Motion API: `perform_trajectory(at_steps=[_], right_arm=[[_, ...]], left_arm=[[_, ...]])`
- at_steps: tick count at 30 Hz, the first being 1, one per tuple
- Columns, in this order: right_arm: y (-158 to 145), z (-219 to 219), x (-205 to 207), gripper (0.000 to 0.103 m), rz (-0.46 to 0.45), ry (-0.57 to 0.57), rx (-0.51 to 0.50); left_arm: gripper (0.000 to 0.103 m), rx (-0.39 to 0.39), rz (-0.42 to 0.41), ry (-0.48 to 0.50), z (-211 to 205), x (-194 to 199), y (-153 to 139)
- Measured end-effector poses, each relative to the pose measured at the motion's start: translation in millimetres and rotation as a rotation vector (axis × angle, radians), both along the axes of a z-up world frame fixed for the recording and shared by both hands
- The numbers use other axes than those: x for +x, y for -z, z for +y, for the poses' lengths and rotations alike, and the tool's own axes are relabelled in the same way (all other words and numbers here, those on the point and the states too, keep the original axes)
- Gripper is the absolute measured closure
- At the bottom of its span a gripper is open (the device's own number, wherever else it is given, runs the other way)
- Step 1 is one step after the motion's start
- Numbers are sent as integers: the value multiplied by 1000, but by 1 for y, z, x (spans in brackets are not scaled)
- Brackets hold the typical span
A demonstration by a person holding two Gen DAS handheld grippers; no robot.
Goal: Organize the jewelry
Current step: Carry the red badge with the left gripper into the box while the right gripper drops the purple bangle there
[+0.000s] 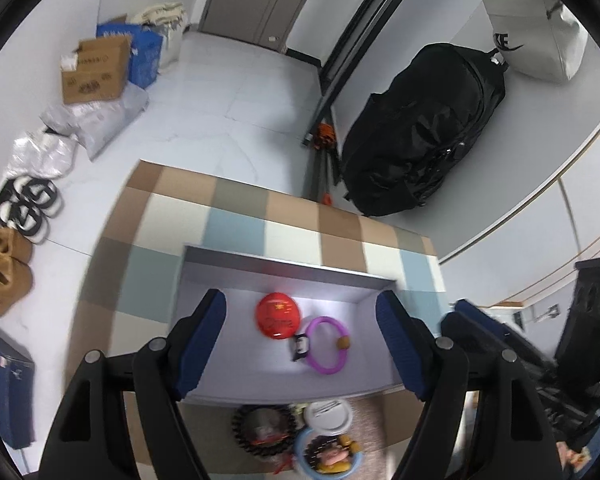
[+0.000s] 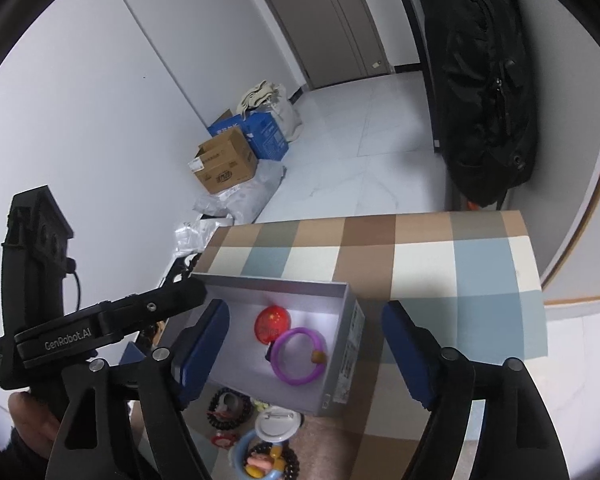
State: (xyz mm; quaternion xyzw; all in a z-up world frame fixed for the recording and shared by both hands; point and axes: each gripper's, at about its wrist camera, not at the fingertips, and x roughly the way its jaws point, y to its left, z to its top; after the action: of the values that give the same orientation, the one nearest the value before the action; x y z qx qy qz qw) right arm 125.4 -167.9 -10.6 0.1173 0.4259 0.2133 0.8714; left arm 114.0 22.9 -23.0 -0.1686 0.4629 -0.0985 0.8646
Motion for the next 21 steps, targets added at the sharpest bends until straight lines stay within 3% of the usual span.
perform_trajectory(at_steps=[8,11,15,21], right_arm=[[-9,0,-20,6,-68,-10,-17],[-10,0,-29,4,-84,-14,-18],[-12,0,-40,1,-102,-14,-24],[-12,-1,-55,0,-113,-9,-42]], left_arm=[[29,49,-25,-42,11,-20,0],[29,58,-35,-43,11,-26,0],[20,68,-53,-45,12,-36,-1],[19,75,-19,-49,16,-46,10]])
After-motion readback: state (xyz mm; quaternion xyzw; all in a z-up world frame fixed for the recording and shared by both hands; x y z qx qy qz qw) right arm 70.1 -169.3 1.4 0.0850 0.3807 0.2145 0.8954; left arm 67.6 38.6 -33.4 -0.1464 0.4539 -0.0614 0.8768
